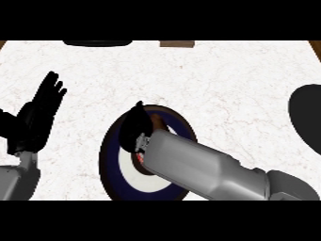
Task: Pick the sweet potato from the plate and place it in the pan
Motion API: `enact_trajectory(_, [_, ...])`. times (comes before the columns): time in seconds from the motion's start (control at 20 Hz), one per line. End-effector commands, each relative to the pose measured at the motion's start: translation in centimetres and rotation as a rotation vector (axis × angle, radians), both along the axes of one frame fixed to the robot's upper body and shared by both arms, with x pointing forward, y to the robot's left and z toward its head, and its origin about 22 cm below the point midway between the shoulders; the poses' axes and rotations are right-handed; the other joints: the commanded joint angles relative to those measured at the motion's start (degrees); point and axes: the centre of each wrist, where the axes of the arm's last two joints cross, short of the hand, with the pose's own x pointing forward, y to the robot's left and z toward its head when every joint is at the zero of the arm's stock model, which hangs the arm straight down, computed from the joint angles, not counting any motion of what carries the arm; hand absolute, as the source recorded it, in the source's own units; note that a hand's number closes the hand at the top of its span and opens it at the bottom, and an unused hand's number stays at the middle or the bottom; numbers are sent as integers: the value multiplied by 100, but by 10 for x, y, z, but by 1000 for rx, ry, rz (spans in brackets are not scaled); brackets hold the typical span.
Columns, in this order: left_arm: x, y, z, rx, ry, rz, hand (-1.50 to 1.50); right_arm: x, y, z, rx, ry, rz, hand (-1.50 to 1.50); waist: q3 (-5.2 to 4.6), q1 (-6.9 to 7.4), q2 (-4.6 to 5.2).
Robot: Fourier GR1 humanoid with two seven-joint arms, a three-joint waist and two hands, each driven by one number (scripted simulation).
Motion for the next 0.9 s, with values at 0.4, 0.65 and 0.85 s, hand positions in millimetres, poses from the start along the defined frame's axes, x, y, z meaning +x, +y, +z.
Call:
enact_trajectory(0.4, [-5, -16, -6, 17, -1, -12, 0, 12, -19, -42, 45, 45, -21, -150, 1, 67, 15])
enact_trajectory(0.65, [-2, -7, 3, 5, -7, -20, 0, 8, -16, -44, -1, 71, -38, -150, 0, 94, 12])
enact_trajectory(0.85, [-13, -7, 21, -12, 2, -19, 0, 18, -24, -54, 32, 134, 63, 150, 4, 72, -1])
